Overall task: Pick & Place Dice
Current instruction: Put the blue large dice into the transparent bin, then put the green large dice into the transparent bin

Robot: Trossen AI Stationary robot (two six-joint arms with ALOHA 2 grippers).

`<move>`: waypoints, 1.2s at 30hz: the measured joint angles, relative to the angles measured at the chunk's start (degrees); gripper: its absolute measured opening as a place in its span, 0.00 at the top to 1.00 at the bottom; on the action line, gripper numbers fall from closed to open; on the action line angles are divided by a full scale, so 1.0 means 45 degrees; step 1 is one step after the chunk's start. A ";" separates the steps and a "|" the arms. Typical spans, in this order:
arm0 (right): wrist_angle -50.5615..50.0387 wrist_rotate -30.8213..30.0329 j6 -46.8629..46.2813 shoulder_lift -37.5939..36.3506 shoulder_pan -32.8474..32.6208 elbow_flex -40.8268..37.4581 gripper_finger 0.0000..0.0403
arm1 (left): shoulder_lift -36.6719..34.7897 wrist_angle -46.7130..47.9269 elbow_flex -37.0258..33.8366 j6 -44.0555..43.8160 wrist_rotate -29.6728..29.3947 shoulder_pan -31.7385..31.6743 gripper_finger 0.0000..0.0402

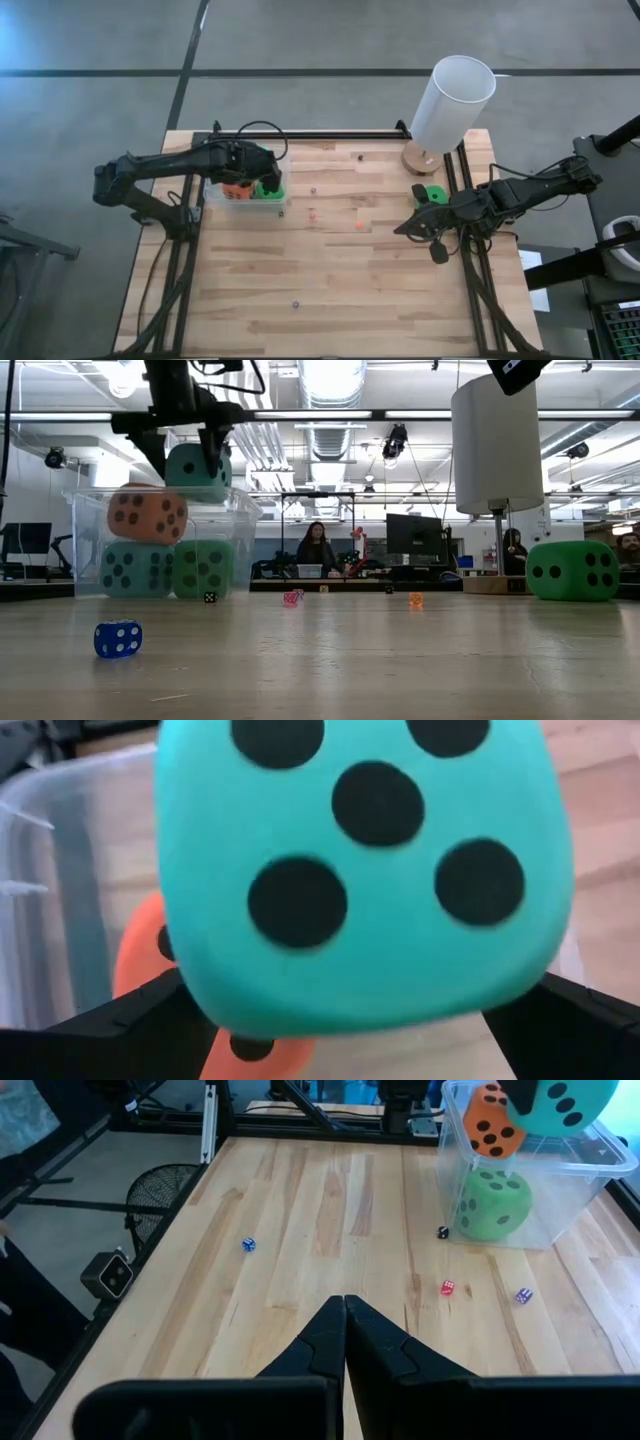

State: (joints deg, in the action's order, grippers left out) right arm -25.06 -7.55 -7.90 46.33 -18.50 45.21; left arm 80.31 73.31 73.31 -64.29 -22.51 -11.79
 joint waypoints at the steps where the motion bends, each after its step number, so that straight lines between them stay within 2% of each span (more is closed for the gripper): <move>1: 0.0004 -0.0005 -0.0004 0.0000 0.0005 0.0000 0.98 | 0.0000 -0.0003 0.0037 -0.0004 0.0213 0.0000 0.01; 16: 0.0003 -0.0005 0.0000 -0.0010 0.0002 0.0000 0.98 | 0.0019 -0.0012 0.0881 -0.0053 0.3046 0.0015 0.01; 36: 0.0001 -0.0001 0.0000 -0.0010 0.0003 0.0000 0.98 | 0.0010 -0.0352 0.0319 -0.1156 0.2434 -0.0044 0.01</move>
State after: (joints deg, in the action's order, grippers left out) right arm -25.05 -7.56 -7.90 46.28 -18.49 45.21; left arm 80.36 71.72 74.75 -69.49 -11.55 -11.99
